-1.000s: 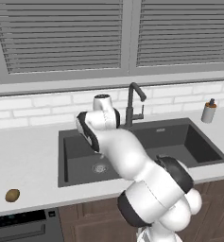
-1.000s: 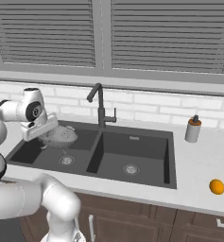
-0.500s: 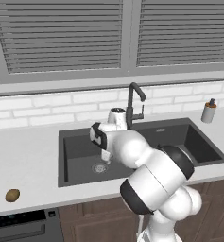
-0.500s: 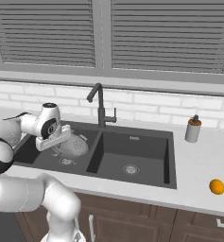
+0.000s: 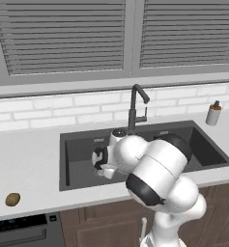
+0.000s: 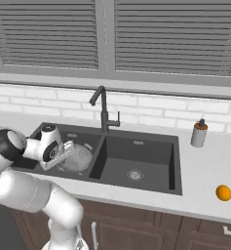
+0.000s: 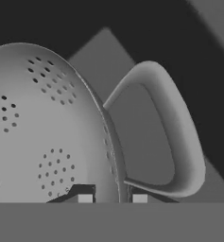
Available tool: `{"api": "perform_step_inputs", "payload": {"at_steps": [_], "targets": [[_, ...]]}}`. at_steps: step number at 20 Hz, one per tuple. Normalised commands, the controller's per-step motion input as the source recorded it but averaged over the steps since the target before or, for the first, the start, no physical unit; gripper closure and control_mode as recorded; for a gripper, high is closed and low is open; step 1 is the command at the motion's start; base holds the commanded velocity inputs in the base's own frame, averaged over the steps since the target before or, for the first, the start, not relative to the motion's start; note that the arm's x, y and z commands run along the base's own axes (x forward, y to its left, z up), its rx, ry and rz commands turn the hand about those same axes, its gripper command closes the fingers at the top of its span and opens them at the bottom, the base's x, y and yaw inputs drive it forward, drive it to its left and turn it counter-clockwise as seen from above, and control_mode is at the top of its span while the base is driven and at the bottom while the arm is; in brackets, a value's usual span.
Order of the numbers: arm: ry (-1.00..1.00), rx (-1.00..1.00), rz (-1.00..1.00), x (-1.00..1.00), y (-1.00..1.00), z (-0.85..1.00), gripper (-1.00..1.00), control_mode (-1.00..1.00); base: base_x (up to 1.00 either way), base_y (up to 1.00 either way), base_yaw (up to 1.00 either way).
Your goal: Put the colander in the sink, put the kiwi, orange in the colander, and turn on the sink faucet and pour water over the colander.
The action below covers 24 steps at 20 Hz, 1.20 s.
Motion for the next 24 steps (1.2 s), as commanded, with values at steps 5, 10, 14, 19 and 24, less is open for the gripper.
{"api": "perform_step_inputs", "payload": {"at_steps": [5, 10, 14, 19, 24], "targets": [[0.0, -0.18, -0.37, 0.5, 0.81, -0.23, 1.0, -1.0, 0.0, 0.0, 0.0], [0.0, -0.1, -0.34, 0.4, 0.73, -0.15, -1.0, -1.0, 0.0, 0.0, 0.0], [-0.01, -0.03, -0.32, 0.0, 0.58, 0.02, -1.0, -1.0, 0.0, 0.0, 0.0], [0.0, 0.0, -0.26, 0.0, 0.46, 0.24, -1.0, -1.0, 0.0, 0.0, 0.0], [-0.04, 0.0, -0.21, 0.0, 0.39, 0.6, -1.0, -1.0, 0.0, 0.0, 0.0]]}}
